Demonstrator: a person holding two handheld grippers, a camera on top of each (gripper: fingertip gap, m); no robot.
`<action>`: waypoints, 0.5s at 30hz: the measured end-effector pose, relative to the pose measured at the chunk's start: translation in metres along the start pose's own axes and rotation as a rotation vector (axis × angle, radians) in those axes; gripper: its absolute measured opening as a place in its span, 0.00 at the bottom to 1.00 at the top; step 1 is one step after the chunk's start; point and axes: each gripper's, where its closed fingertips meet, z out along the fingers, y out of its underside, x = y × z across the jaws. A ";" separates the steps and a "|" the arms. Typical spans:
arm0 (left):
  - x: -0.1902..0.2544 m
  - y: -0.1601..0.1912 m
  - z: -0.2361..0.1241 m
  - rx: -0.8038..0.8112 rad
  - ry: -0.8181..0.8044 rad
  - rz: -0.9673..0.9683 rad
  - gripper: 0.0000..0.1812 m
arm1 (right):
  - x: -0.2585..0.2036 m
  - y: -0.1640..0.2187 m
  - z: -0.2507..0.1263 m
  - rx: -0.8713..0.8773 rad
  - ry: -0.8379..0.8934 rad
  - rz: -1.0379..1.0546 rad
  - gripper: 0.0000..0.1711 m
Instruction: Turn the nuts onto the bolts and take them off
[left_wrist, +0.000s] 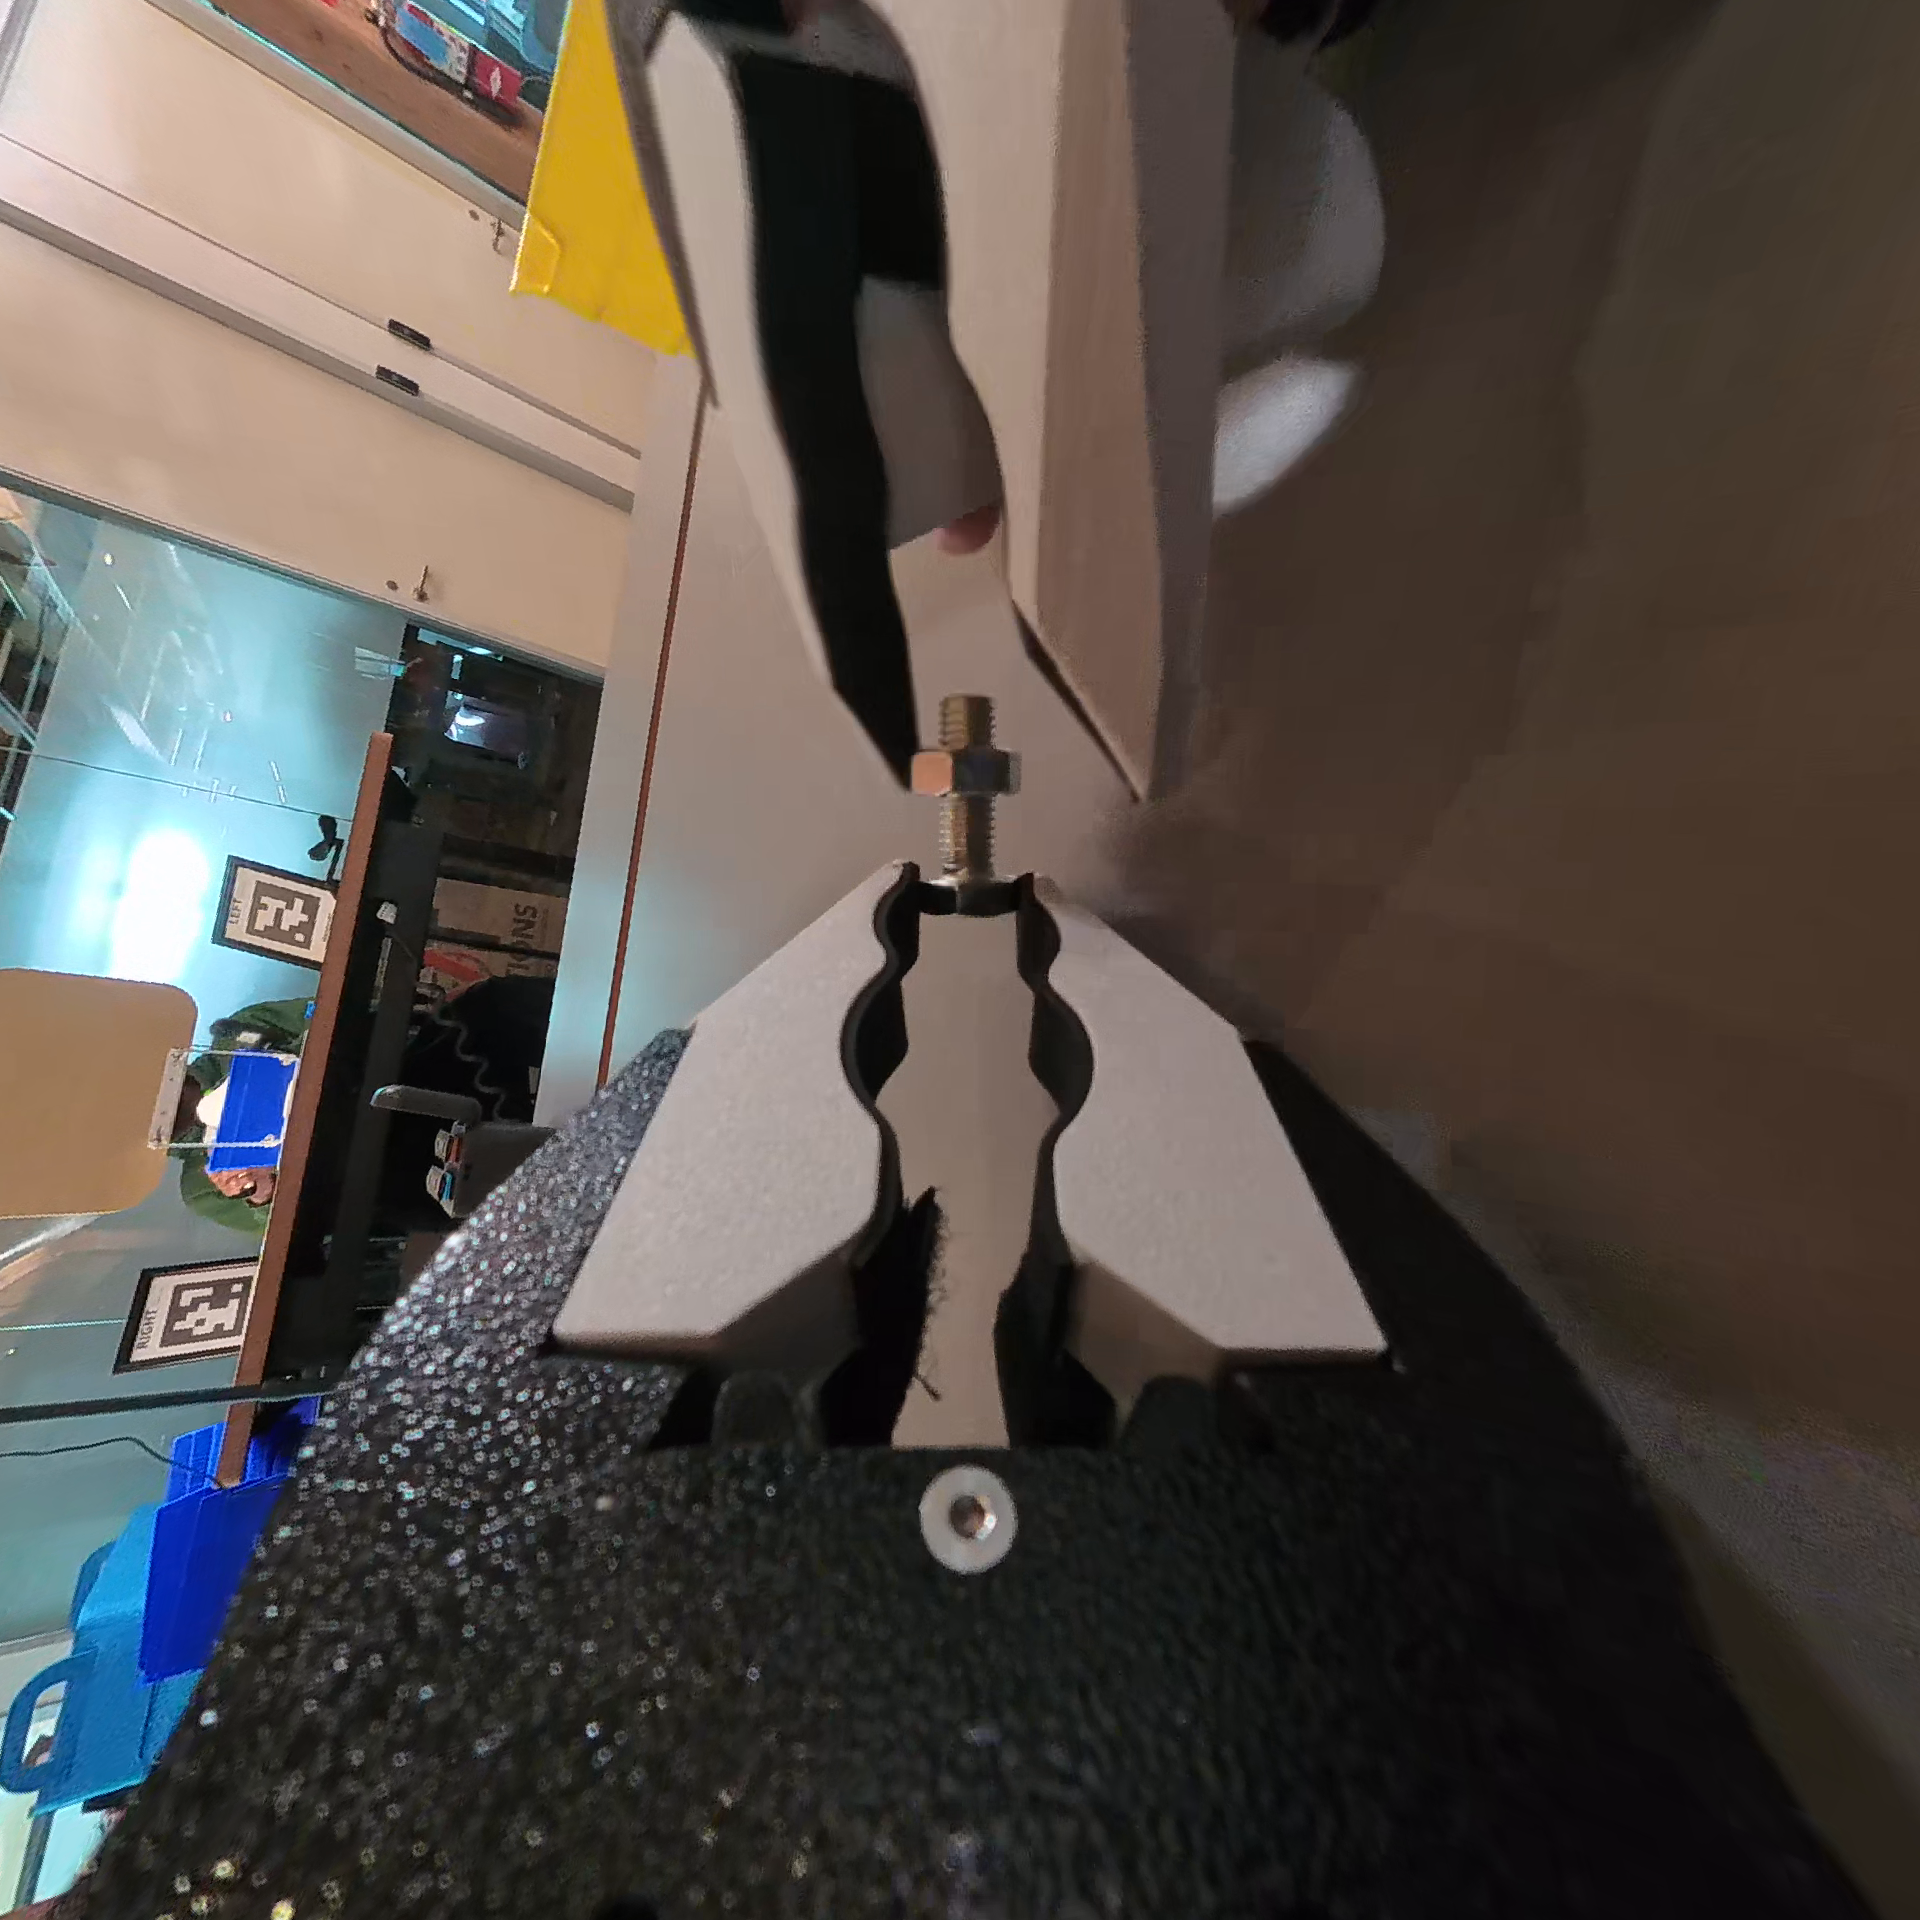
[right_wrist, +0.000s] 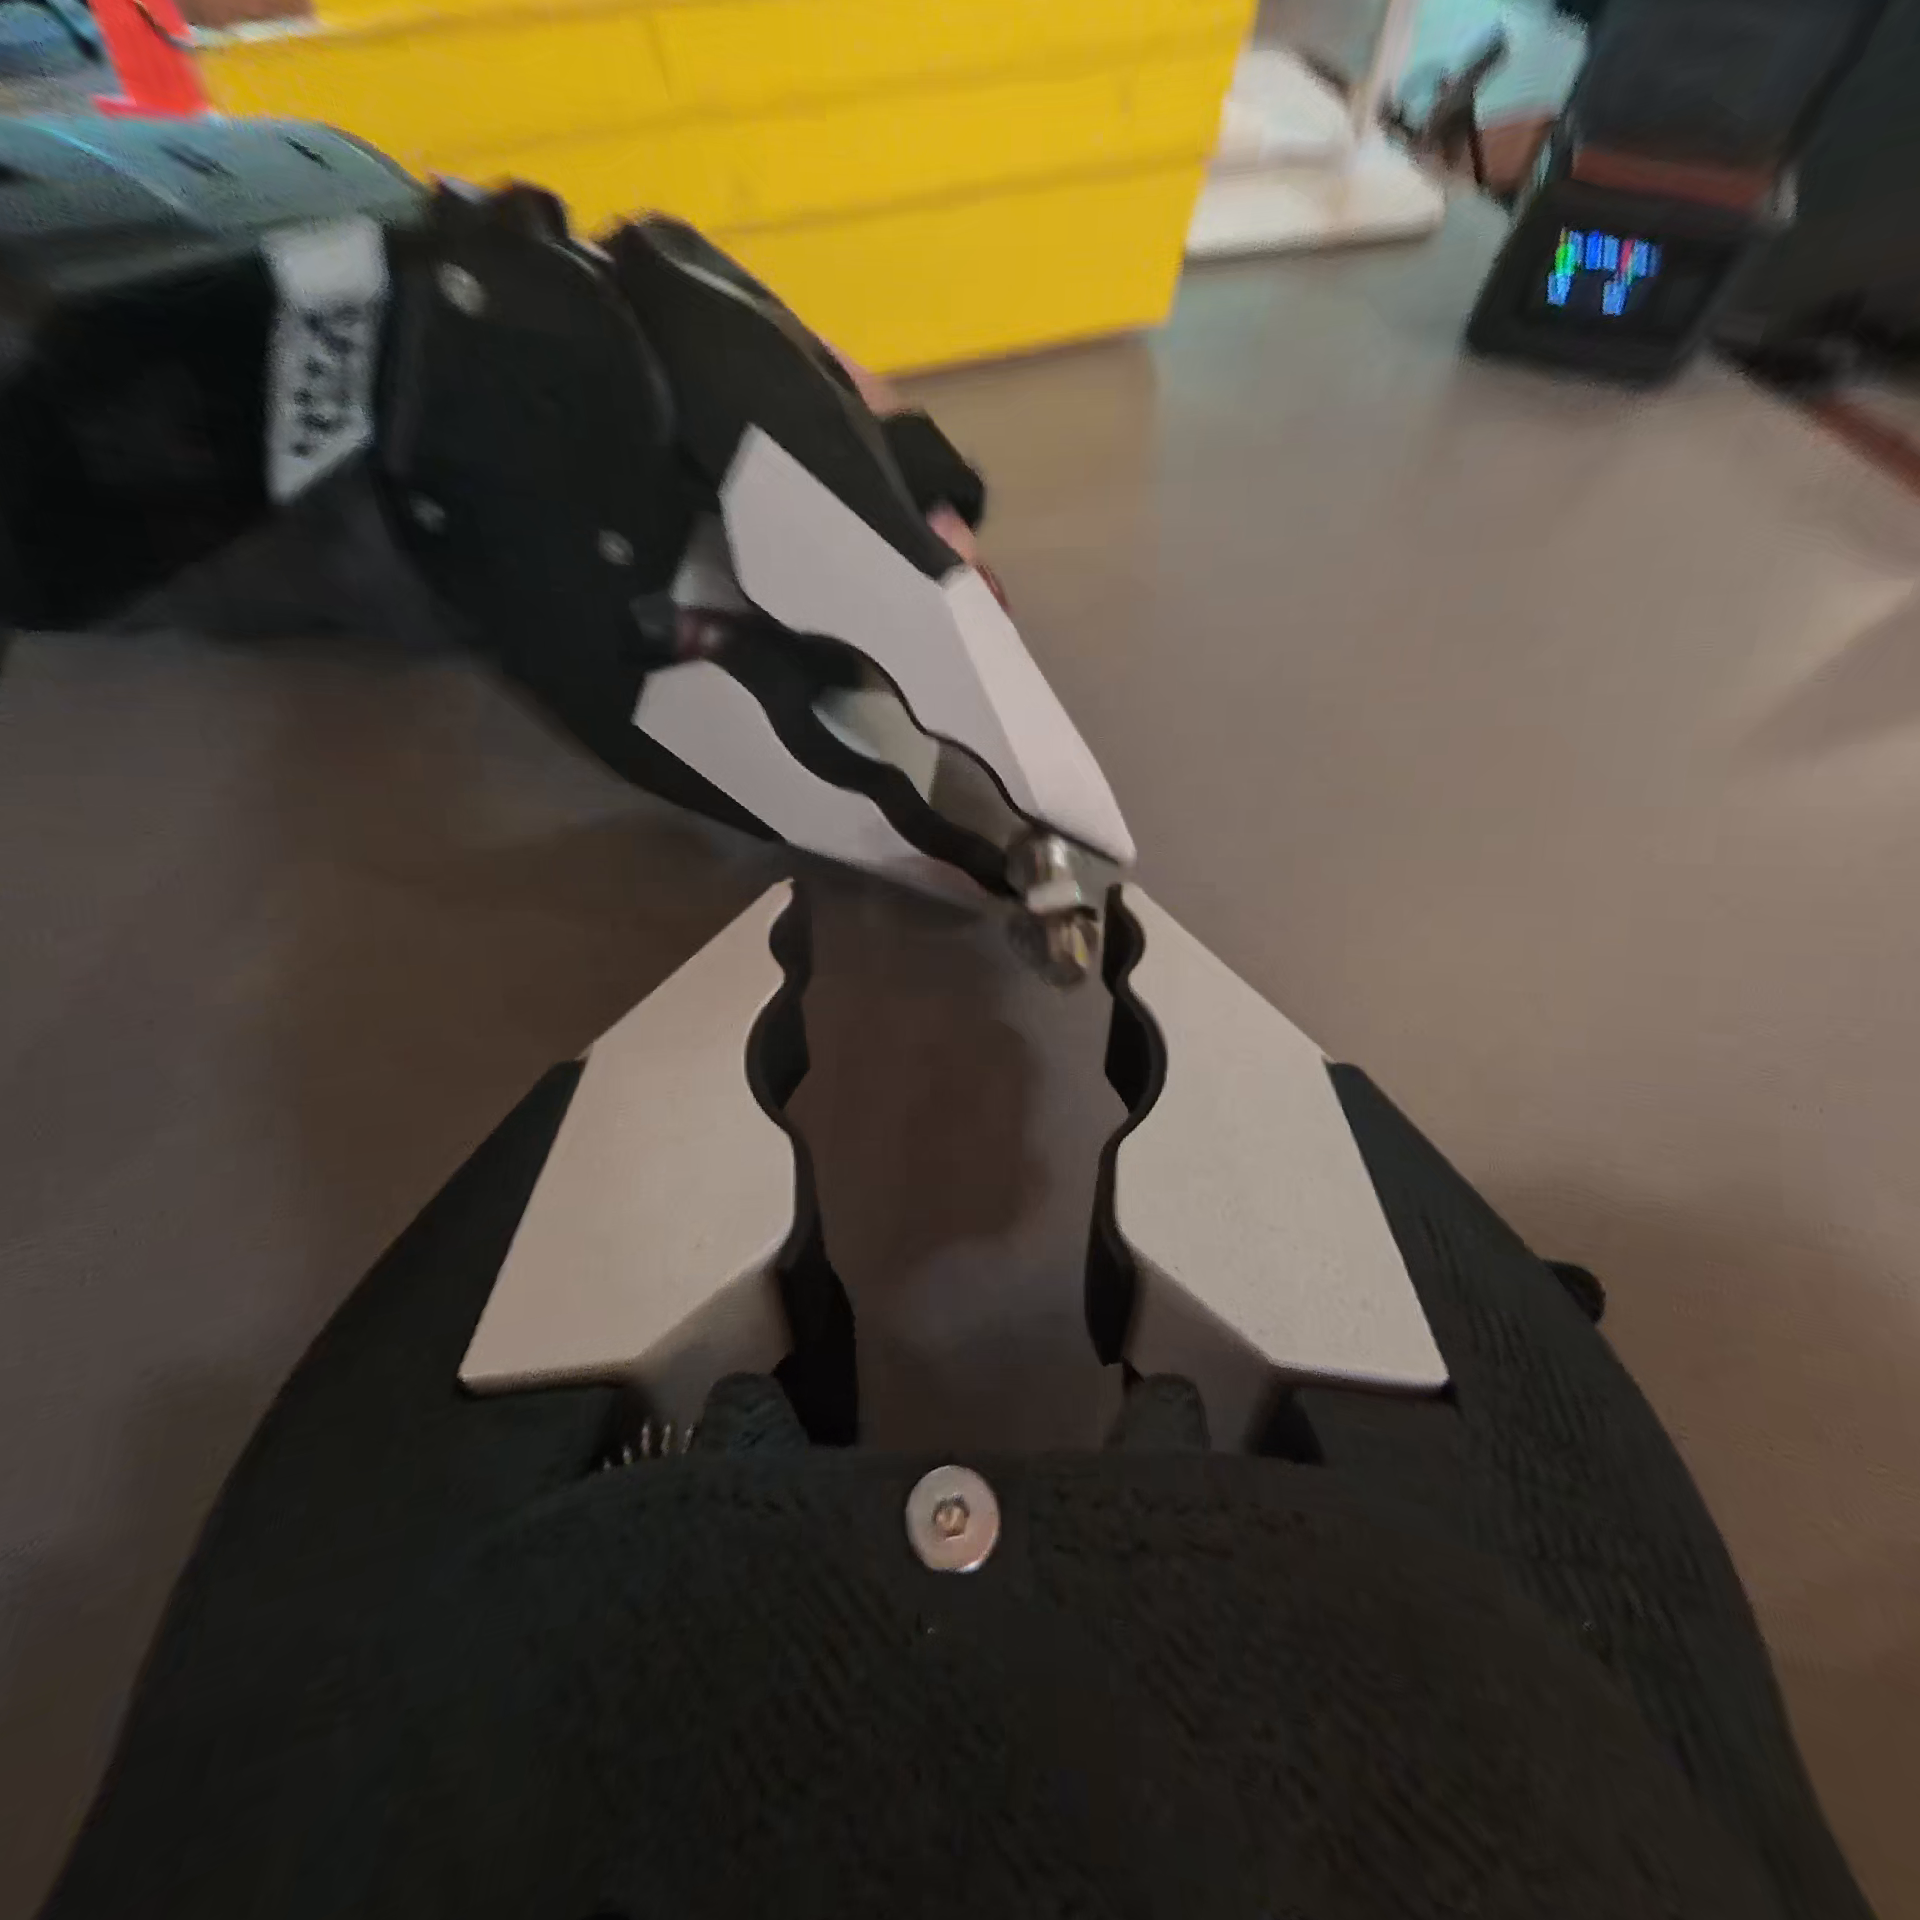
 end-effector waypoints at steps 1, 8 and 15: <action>0.000 0.000 0.000 -0.001 0.000 0.000 0.09 | 0.004 0.007 0.001 -0.037 0.008 0.043 0.34; -0.001 0.001 0.001 0.000 0.001 -0.018 0.09 | -0.017 -0.011 0.001 0.070 -0.045 -0.117 0.35; -0.002 0.002 0.001 -0.002 -0.001 -0.018 0.09 | 0.004 0.015 0.001 -0.099 0.012 0.058 0.36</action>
